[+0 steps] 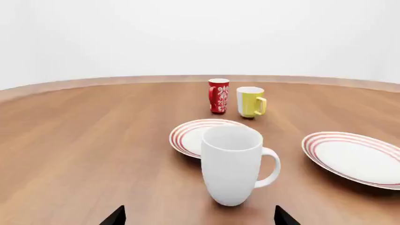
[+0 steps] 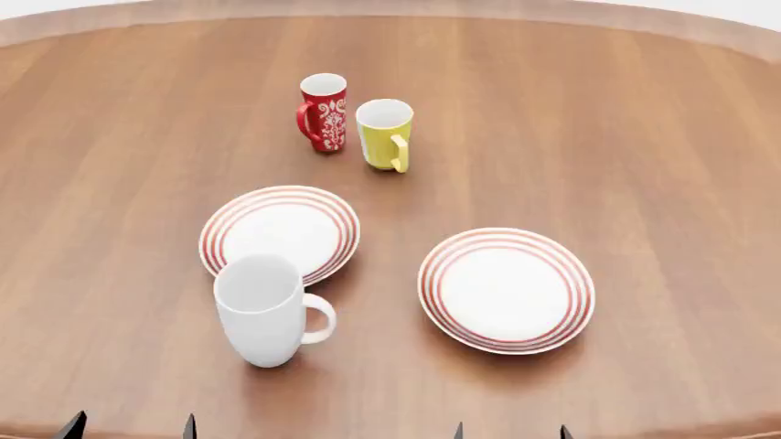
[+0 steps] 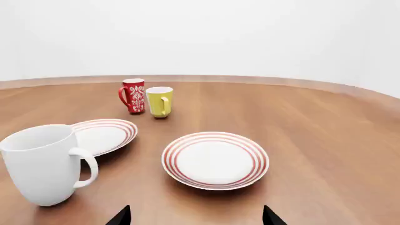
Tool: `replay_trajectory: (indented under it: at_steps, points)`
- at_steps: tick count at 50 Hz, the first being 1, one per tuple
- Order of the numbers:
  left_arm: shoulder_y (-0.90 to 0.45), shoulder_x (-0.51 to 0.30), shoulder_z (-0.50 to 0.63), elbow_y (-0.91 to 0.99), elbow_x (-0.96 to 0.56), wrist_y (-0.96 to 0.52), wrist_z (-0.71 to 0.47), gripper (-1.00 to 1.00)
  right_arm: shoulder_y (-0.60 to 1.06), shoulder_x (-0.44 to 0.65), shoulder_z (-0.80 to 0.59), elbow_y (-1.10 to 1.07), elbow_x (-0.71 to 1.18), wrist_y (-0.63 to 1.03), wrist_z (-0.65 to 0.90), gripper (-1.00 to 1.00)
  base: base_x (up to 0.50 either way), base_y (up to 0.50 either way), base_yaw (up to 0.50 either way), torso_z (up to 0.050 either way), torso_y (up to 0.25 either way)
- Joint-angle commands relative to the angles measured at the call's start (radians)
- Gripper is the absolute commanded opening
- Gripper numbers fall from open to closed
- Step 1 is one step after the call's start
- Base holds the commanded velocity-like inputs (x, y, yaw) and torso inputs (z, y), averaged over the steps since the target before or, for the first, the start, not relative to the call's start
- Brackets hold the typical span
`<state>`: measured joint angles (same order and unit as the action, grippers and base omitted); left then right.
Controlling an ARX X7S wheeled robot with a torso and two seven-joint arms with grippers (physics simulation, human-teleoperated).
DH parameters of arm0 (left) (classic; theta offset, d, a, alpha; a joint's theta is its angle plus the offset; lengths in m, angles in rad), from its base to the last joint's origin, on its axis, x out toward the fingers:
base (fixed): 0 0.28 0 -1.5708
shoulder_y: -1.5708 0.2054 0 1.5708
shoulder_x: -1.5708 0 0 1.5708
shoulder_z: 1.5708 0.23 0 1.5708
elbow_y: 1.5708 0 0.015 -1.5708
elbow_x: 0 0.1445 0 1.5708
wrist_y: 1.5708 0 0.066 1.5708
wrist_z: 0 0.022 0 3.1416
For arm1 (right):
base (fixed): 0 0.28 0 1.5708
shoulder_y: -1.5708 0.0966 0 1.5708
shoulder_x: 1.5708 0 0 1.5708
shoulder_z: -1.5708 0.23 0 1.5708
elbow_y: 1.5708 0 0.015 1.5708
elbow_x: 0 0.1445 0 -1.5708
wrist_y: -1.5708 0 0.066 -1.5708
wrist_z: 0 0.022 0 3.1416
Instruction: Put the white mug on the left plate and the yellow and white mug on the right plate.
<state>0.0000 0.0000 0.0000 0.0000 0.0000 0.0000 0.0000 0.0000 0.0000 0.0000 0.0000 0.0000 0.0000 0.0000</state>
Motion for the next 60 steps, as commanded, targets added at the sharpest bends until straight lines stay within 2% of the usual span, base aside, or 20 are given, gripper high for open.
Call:
replay_trajectory:
  at_steps: [1, 6, 8, 11, 27, 50, 52, 53, 54, 56, 60]
  points:
    - [0.003, -0.018, 0.016, 0.015, 0.002, 0.004, -0.031, 1.0, -0.013, 0.02, -0.029, -0.044, 0.009, 0.031, 0.008, 1.0, 0.0, 0.0, 0.0, 0.0, 0.0]
    - [0.02, -0.039, 0.04, 0.051, 0.013, 0.012, -0.063, 1.0, -0.03, 0.038, -0.051, -0.089, 0.031, 0.052, 0.017, 1.0, 0.0, 0.0, 0.0, 0.0, 0.0]
    - [0.03, -0.045, 0.042, 0.077, -0.03, 0.024, -0.041, 1.0, -0.032, 0.043, -0.058, -0.106, 0.032, 0.058, 0.024, 1.0, 0.0, 0.0, 0.0, 0.0, 0.0]
    - [0.049, -0.055, 0.065, 0.093, 0.025, 0.074, -0.074, 1.0, -0.033, 0.057, -0.08, -0.117, 0.003, 0.051, 0.038, 1.0, 0.0, 0.0, 0.0, 0.0, 0.0]
    - [0.044, -0.072, 0.07, 0.134, -0.022, 0.008, -0.115, 1.0, -0.045, 0.082, -0.112, -0.169, 0.009, 0.072, 0.072, 1.0, 0.01, 0.0, 0.5, 0.0, 0.0]
    - [0.034, -0.103, 0.093, 0.138, -0.049, -0.006, -0.151, 1.0, -0.041, 0.115, -0.172, -0.203, -0.029, 0.103, 0.118, 1.0, 0.02, 0.0, 0.5, 0.0, 0.0]
    - [0.033, -0.106, 0.095, 0.137, -0.052, -0.007, -0.152, 1.0, -0.035, 0.126, -0.193, -0.209, -0.063, 0.121, 0.123, 1.0, 0.02, 0.0, 0.5, 0.0, 0.0]
    - [0.034, -0.107, 0.096, 0.139, -0.054, -0.009, -0.153, 1.0, -0.008, 0.14, -0.222, -0.219, -0.151, 0.207, 0.142, 1.0, 0.0, 0.0, 0.0, 0.0, 0.0]
    - [0.036, -0.109, 0.097, 0.144, -0.056, -0.01, -0.154, 1.0, -0.004, 0.143, -0.219, -0.233, -0.157, 0.226, 0.143, 1.0, 0.0, 0.0, 0.0, 0.0, 0.0]
    - [0.04, -0.113, 0.095, 0.153, -0.06, -0.012, -0.157, 1.0, -0.034, 0.142, -0.166, -0.274, -0.051, 0.161, 0.116, 1.0, 0.0, 0.0, 0.0, 0.0, 0.0]
    - [0.042, -0.122, 0.094, 0.15, -0.066, -0.007, -0.159, 1.0, -0.036, 0.13, -0.165, -0.234, 0.033, 0.116, 0.072, 1.0, 0.05, -0.2, 0.0, 0.0, 0.0]
